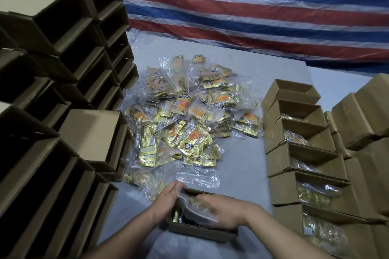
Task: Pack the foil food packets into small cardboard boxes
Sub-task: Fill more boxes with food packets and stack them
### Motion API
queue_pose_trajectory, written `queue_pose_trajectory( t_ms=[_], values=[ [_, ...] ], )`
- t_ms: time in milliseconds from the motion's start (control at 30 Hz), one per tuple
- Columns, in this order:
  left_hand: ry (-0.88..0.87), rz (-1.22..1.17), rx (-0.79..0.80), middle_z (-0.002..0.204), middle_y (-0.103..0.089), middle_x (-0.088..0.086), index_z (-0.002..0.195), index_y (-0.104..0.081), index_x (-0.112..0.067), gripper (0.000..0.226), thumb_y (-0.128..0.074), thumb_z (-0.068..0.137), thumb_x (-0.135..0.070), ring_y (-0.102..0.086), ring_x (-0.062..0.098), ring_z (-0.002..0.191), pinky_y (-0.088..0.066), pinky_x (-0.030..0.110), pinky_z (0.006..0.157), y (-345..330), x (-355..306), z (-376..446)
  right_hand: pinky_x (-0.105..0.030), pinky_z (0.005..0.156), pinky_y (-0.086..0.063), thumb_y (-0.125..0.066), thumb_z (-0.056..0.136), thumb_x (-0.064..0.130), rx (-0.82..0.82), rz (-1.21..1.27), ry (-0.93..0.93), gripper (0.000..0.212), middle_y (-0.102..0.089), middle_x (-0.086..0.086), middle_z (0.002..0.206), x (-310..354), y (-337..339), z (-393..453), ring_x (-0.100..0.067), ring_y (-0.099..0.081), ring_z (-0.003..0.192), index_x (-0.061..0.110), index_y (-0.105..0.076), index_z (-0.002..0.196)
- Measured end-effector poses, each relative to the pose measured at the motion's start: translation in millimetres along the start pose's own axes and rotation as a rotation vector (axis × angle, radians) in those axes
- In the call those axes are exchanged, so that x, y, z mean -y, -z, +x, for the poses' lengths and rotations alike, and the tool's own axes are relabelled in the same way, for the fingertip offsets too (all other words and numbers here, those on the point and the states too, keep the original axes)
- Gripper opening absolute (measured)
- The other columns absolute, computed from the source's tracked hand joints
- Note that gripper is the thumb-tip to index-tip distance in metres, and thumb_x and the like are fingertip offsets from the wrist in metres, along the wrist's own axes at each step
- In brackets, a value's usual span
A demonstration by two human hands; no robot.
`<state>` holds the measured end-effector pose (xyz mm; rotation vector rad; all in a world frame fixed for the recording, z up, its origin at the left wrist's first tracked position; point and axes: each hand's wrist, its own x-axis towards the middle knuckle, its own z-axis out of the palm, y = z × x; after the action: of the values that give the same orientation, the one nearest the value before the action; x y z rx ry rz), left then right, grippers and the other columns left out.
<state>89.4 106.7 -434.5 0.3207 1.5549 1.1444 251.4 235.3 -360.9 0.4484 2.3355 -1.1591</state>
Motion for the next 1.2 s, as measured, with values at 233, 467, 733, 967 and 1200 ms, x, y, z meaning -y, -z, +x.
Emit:
queue_pose_trajectory(
  t_ms=[233,467,733,967,1200],
  values=[
    [-0.012,0.01,0.012,0.086,-0.063,0.011,0.096,-0.062,-0.011,0.026,-0.045,0.103,-0.029,-0.06,0.025,0.084,-0.044,0.039,0.083,1,-1,-1,-0.029,0.099,-0.043,-0.061,0.094,0.018,0.034,-0.022,-0.06,0.052,-0.055,-0.001,0.135,-7,-14,16,-0.019,-0.054,0.119,0.019,-0.04,0.142],
    [-0.112,0.151,0.013,0.087,-0.062,0.005,0.091,-0.065,-0.01,0.024,-0.046,0.103,-0.018,-0.058,0.018,0.088,-0.046,0.036,0.086,3,1,0,-0.035,0.076,-0.041,-0.062,0.092,0.025,0.07,-0.289,-0.172,0.037,-0.061,-0.017,0.117,-15,-27,25,-0.036,-0.059,0.104,0.01,-0.047,0.123],
    [-0.163,0.283,-0.087,0.083,-0.063,-0.004,0.088,-0.063,-0.02,0.027,-0.042,0.104,-0.026,-0.056,0.004,0.08,-0.043,0.015,0.073,-3,14,-4,-0.044,0.094,-0.049,-0.054,0.097,0.01,0.084,-0.621,-0.272,0.037,-0.062,-0.019,0.129,-6,-56,60,-0.038,-0.06,0.118,0.001,-0.049,0.132],
    [-0.162,0.272,-0.102,0.085,-0.063,0.001,0.088,-0.064,-0.019,0.029,-0.042,0.104,-0.03,-0.058,0.01,0.083,-0.045,0.026,0.077,-1,12,1,-0.037,0.097,-0.049,-0.065,0.09,0.025,-0.003,-0.252,-0.326,0.044,-0.061,-0.011,0.131,-12,-45,46,-0.031,-0.06,0.117,0.012,-0.054,0.13],
    [-0.186,0.341,-0.086,0.083,-0.062,0.0,0.087,-0.061,-0.021,0.028,-0.042,0.104,-0.033,-0.057,0.005,0.078,-0.045,0.021,0.076,-5,15,0,-0.027,0.08,-0.045,-0.06,0.091,0.041,-0.063,0.068,-0.276,0.023,-0.065,0.005,0.098,-6,-17,11,-0.013,-0.059,0.092,0.021,-0.068,0.099]
  ],
)
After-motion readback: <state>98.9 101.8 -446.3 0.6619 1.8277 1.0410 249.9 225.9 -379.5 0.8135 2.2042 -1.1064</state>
